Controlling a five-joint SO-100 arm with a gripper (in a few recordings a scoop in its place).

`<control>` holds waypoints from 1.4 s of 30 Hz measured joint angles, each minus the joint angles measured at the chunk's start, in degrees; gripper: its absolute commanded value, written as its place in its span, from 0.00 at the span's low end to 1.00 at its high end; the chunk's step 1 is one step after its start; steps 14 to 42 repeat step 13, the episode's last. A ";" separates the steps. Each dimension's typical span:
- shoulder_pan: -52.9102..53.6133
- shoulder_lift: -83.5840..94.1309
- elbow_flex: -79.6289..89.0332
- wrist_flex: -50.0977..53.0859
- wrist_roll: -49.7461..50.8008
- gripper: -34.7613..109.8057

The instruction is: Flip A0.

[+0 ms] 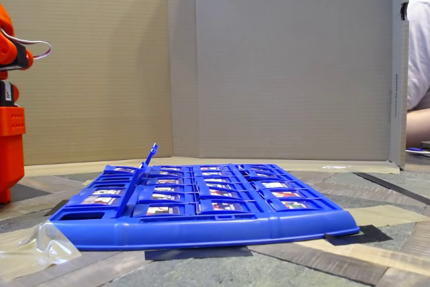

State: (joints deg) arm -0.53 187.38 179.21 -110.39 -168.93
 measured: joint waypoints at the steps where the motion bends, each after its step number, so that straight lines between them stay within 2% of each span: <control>1: 0.00 0.00 0.00 0.00 -0.26 0.24; 42: 0.00 0.00 0.00 0.00 -0.35 0.24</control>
